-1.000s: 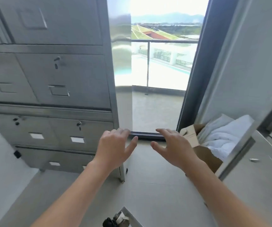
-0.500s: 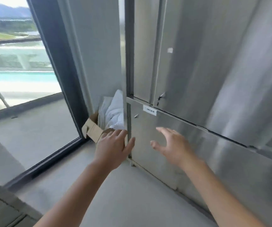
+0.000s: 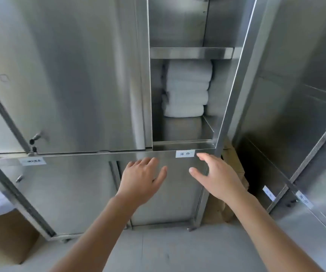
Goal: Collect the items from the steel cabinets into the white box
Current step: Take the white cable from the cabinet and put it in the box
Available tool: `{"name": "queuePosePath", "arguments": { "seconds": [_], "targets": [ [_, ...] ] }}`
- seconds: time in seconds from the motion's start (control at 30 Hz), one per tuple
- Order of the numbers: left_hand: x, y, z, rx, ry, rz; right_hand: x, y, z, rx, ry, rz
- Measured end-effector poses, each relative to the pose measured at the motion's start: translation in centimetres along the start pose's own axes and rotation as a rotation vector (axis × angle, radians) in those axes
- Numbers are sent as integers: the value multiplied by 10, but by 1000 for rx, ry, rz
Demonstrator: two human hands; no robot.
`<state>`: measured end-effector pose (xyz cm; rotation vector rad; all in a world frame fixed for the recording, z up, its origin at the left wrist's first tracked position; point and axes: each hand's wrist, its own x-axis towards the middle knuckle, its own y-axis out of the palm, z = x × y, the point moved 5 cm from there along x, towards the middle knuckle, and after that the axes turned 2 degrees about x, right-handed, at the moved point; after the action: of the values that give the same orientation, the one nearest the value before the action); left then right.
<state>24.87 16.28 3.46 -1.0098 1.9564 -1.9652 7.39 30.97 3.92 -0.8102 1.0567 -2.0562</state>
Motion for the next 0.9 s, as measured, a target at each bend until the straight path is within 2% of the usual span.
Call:
{"name": "queuePosePath", "arguments": {
  "seconds": [0.2, 0.5, 0.67, 0.9],
  "targets": [
    [18, 20, -52, 17, 63, 24, -15, -30, -49, 18, 74, -49],
    [51, 14, -12, -25, 82, -26, 18, -8, -35, 85, 75, -81],
    [73, 54, -6, -32, 94, 50, 39, 23, -48, 108, 118, -50],
    [103, 130, -11, -65, 74, 152, 72, 70, -113, 140, 227, 62]
  ]
}}
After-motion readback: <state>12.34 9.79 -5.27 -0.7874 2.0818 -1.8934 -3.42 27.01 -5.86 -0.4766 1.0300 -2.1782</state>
